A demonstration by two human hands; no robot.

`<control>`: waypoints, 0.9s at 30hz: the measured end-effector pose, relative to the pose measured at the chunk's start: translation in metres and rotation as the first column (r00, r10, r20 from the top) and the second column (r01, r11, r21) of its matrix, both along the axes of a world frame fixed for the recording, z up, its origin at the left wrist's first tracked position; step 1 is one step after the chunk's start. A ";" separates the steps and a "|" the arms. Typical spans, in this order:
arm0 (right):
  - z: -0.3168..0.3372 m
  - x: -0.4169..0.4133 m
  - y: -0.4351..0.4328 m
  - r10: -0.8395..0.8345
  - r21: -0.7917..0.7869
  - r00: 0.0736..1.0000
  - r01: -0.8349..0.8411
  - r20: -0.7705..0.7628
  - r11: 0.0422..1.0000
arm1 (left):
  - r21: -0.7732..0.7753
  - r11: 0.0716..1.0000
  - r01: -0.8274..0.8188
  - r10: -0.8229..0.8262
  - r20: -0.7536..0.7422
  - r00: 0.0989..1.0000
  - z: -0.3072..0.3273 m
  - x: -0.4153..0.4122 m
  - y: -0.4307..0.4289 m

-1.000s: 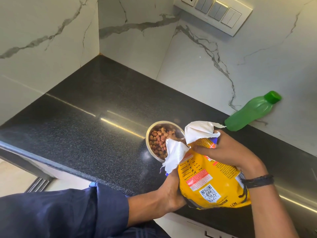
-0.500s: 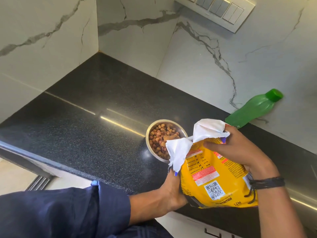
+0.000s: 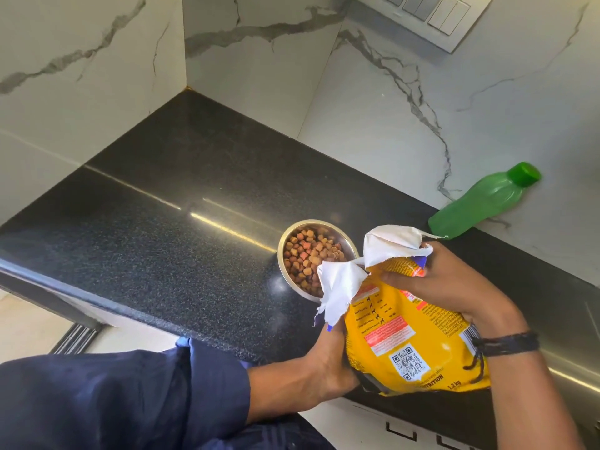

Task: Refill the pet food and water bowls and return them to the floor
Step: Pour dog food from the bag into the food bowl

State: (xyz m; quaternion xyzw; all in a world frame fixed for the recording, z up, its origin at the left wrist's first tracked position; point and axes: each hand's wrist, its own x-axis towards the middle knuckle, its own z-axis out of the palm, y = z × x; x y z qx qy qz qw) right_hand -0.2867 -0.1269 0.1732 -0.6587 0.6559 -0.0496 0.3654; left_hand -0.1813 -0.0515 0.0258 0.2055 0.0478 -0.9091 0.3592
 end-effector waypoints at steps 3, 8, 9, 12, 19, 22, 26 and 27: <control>0.001 -0.006 0.000 -0.017 -0.048 1.000 0.017 -0.005 0.999 | 0.013 1.000 -0.001 0.000 0.025 1.000 0.000 0.000 0.001; 0.004 -0.011 0.002 -0.019 -0.061 1.000 0.019 0.001 0.998 | 0.018 1.000 0.007 -0.006 -0.035 0.999 -0.002 -0.003 0.002; 0.006 -0.011 0.003 -0.021 -0.061 1.000 0.021 0.004 0.998 | 0.015 1.000 0.003 -0.003 -0.040 0.999 -0.001 -0.003 0.003; 0.008 -0.008 0.005 -0.025 -0.060 0.999 0.027 0.034 0.998 | 0.012 1.000 -0.004 0.005 -0.046 0.999 0.000 -0.003 0.005; 0.011 -0.002 0.007 -0.062 -0.006 0.997 0.063 0.055 0.998 | -0.023 1.000 0.003 -0.005 -0.075 0.997 -0.007 -0.005 0.007; 0.011 0.000 0.007 -0.078 0.015 0.996 0.077 0.042 0.997 | -0.026 1.000 -0.001 -0.001 -0.074 0.997 -0.011 -0.005 0.008; 0.011 0.001 0.009 -0.063 0.022 0.998 0.063 0.027 0.998 | -0.045 0.999 0.001 -0.001 0.001 1.000 -0.016 -0.009 0.009; 0.011 0.000 0.009 -0.060 0.016 0.998 0.060 0.029 0.998 | -0.050 0.999 0.001 -0.001 -0.002 1.000 -0.017 -0.009 0.009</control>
